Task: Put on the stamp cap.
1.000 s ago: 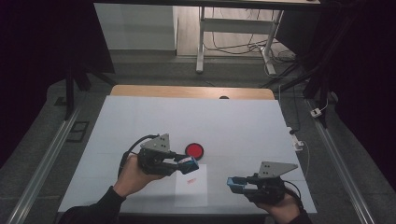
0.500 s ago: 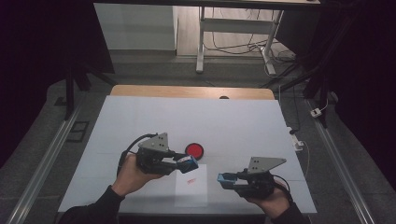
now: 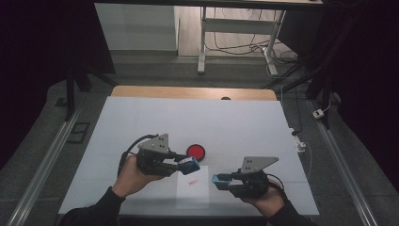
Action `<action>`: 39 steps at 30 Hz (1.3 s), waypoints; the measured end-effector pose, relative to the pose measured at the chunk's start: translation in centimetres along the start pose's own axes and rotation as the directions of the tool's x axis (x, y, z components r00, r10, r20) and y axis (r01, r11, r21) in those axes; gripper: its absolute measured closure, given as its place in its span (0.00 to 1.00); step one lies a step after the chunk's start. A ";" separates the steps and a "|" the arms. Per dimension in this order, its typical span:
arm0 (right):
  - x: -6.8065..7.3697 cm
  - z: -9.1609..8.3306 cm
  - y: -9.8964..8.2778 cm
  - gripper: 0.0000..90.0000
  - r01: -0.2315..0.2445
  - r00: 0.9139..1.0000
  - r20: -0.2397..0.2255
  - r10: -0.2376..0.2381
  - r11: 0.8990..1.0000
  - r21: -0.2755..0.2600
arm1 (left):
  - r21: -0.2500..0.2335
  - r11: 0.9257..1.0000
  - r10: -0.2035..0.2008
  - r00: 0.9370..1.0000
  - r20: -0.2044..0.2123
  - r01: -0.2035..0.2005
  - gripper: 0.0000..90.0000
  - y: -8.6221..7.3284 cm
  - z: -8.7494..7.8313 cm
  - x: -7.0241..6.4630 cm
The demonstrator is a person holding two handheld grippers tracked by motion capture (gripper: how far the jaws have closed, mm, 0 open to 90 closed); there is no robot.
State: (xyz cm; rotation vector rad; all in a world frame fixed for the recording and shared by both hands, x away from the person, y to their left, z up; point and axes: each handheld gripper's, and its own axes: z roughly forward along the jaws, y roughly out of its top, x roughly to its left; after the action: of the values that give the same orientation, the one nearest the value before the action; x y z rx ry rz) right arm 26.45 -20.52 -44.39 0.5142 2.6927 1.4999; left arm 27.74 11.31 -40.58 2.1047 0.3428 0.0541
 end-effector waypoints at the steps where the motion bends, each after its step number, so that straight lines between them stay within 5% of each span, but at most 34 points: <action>1: 0.0 0.2 0.1 0.75 0.000 1.000 -0.006 0.000 1.000 0.001 | -0.001 1.000 0.001 1.000 0.001 -0.001 0.78 0.0 0.0 0.0; 19: -1.0 3.7 1.4 0.76 0.034 0.992 -0.121 -0.037 0.999 -0.030 | -0.016 0.998 0.057 0.997 0.043 -0.056 0.78 0.0 0.2 -0.1; 39: -0.7 5.8 2.2 0.76 0.075 0.978 -0.194 -0.079 0.997 -0.029 | -0.028 0.988 0.155 0.983 0.099 -0.153 0.78 -0.2 1.3 -0.6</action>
State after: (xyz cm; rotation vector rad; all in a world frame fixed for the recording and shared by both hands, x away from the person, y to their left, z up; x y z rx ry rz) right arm 28.75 -14.95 -45.81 0.2705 2.7985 1.6359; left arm 27.29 10.22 -41.38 2.1019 0.1179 0.0414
